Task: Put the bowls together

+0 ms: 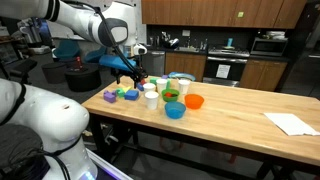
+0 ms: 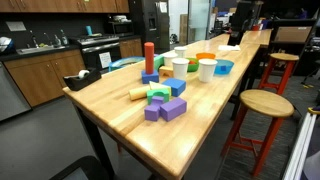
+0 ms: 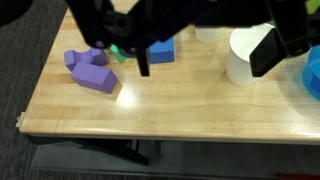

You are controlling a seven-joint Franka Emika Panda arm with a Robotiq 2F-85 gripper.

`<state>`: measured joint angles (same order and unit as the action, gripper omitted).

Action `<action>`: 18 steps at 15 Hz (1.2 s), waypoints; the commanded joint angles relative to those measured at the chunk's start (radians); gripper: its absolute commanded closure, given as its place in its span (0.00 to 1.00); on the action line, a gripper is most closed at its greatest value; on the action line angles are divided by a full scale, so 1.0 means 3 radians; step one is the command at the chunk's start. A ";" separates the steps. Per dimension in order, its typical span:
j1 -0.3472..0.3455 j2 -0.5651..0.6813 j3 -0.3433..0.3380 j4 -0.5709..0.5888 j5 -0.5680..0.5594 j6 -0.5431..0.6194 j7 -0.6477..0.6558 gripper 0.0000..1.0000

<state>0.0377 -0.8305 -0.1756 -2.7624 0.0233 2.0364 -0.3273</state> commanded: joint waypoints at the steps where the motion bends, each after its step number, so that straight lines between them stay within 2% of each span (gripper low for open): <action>1: -0.0014 0.0003 0.0015 0.0007 0.0012 -0.0009 -0.0008 0.00; 6: -0.0026 -0.0002 0.0031 -0.0001 -0.0003 0.0019 0.0012 0.00; 8: -0.0081 -0.0056 0.0092 -0.0138 -0.0105 0.0463 0.0037 0.00; 11: -0.0188 0.0257 0.0150 -0.0080 -0.0182 0.1250 0.0280 0.00; 15: -0.0585 0.0610 0.0360 -0.0083 -0.0415 0.2027 0.0812 0.00; 17: -0.0911 0.0747 0.0515 -0.0083 -0.0632 0.2197 0.1103 0.00; 18: -0.1088 0.0811 0.0572 -0.0040 -0.0760 0.2164 0.1214 0.00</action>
<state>-0.1535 -0.6503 -0.0700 -2.7893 -0.1167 2.6462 -0.0705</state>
